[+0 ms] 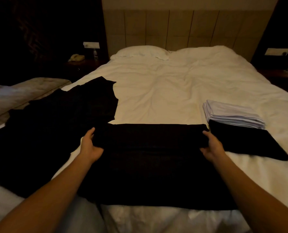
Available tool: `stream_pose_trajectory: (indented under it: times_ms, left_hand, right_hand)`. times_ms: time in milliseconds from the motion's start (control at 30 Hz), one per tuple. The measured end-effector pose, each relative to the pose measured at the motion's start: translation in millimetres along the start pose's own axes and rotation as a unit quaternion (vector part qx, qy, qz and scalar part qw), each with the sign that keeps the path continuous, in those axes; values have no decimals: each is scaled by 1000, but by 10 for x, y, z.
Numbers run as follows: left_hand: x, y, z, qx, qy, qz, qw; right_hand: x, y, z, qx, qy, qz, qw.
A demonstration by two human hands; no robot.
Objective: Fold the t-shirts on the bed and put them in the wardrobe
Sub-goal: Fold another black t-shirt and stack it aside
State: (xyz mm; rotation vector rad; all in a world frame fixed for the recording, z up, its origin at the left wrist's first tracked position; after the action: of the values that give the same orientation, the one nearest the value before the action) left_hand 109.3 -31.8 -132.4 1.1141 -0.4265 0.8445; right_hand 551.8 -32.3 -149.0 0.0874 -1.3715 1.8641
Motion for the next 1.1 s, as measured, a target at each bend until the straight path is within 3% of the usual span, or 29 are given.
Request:
stream_pose_trajectory:
  times_ms: [200, 433, 567, 833, 933, 1100]
  left_hand:
    - [104, 187, -168, -44, 11, -156, 987]
    - [155, 304, -467, -75, 37, -325, 942]
    - [101, 323, -615, -58, 58, -324, 942]
    - [243, 367, -673, 22, 22, -302, 953]
    - [193, 381, -648, 24, 14, -363, 932]
    - [98, 424, -537, 80, 33, -503, 860]
  right_hand:
    - [54, -228, -220, 38, -15, 153, 987]
    - [213, -365, -393, 72, -63, 322, 942]
    - [219, -380, -524, 66, -61, 374, 923]
    - [156, -319, -648, -50, -43, 336, 940]
    - [133, -325, -562, -65, -32, 378, 923]
    - [50, -438, -322, -114, 20, 494, 862]
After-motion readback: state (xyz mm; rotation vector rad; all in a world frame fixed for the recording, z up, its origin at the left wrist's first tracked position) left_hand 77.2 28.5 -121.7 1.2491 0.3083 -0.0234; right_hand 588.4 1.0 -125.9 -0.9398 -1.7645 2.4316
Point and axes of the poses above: each hand's wrist, its own z-axis away from the middle knuckle, its own x-axis out of the palm, y = z × x, the point moved 5 cm from there along -z, towards the middle knuckle
